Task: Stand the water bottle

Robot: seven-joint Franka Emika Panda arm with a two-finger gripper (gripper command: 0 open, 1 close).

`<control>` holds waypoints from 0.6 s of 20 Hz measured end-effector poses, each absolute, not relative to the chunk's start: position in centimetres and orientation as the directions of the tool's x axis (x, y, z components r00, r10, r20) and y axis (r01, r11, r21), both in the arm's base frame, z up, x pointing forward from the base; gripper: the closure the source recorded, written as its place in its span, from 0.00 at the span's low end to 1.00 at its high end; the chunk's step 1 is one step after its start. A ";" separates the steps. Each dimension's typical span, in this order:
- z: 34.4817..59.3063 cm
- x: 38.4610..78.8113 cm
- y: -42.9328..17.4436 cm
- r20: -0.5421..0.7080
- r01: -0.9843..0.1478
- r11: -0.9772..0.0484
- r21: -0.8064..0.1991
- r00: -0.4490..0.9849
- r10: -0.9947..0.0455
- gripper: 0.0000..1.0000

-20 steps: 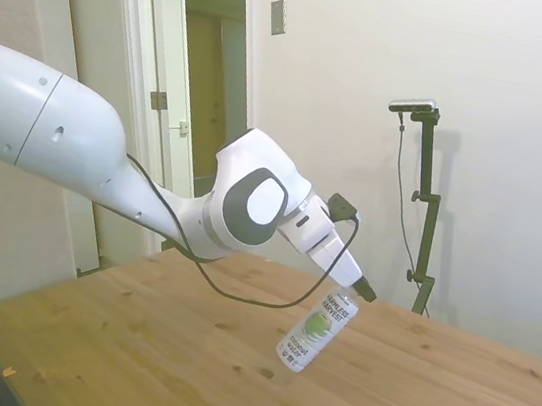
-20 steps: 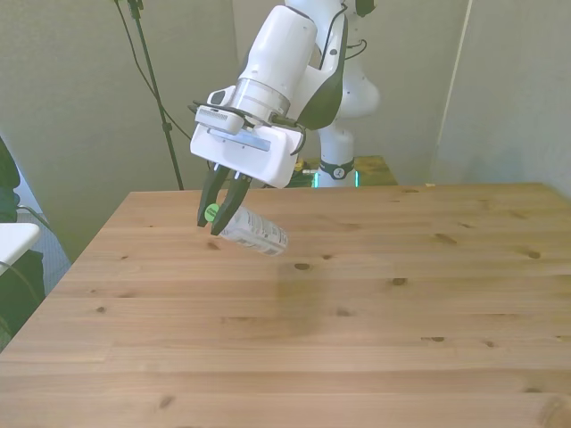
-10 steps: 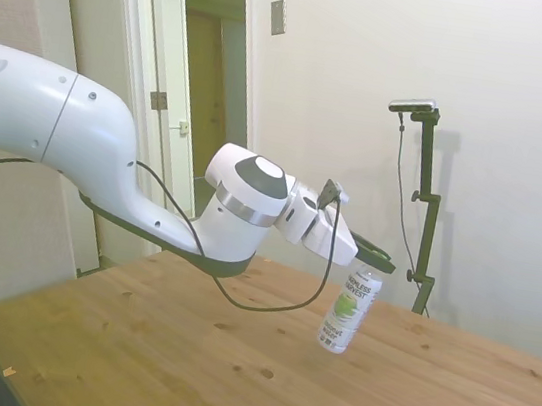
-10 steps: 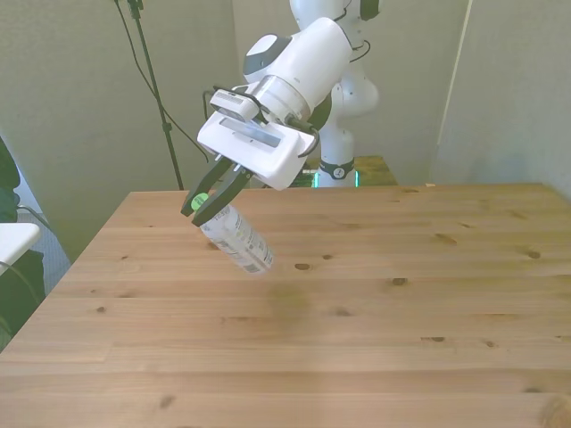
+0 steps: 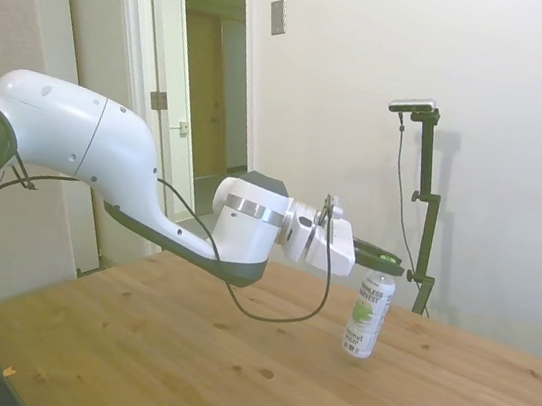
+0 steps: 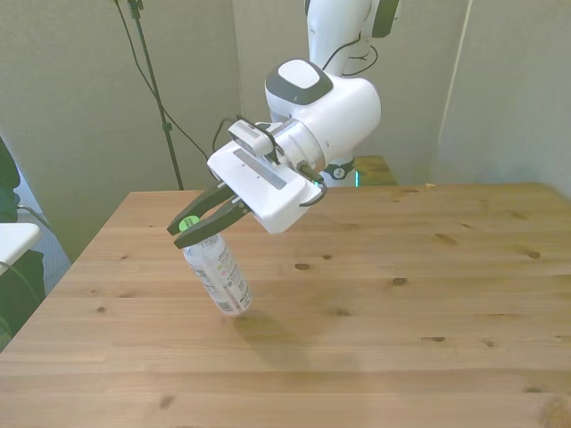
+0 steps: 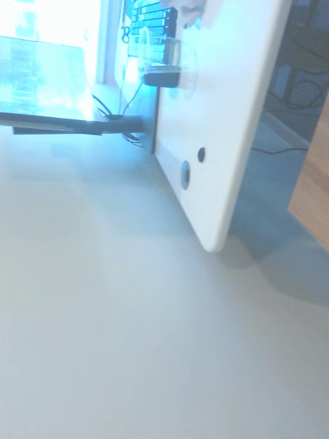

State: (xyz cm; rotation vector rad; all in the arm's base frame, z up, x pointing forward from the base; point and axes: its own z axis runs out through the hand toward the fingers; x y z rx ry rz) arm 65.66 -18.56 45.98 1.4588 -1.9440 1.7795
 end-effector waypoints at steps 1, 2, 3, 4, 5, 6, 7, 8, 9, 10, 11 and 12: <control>46.1 65.9 -18.4 0.656 -0.698 -0.166 -0.697 -0.526 -0.541 1.00; 45.9 66.1 -18.3 0.663 -0.701 -0.170 -0.693 -0.526 -0.533 1.00; 45.6 66.3 -18.1 0.669 -0.704 -0.174 -0.688 -0.524 -0.527 1.00; 45.3 66.6 -18.0 0.675 -0.707 -0.180 -0.684 -0.520 -0.523 1.00; 44.9 66.9 -17.9 0.680 -0.710 -0.183 -0.680 -0.517 -0.520 1.00; 44.6 67.1 -17.8 0.683 -0.712 -0.184 -0.677 -0.516 -0.518 1.00; 44.3 67.3 -17.8 0.685 -0.714 -0.183 -0.675 -0.515 -0.515 1.00; 44.1 67.5 -17.8 0.685 -0.715 -0.180 -0.675 -0.517 -0.513 1.00; 43.9 67.8 -17.8 0.686 -0.715 -0.179 -0.676 -0.520 -0.509 1.00; 43.8 68.0 -18.0 0.684 -0.714 -0.175 -0.678 -0.525 -0.506 1.00; 43.8 68.2 -18.2 0.679 -0.711 -0.167 -0.683 -0.533 -0.504 1.00; 43.7 68.5 -18.4 0.677 -0.709 -0.164 -0.686 -0.539 -0.501 1.00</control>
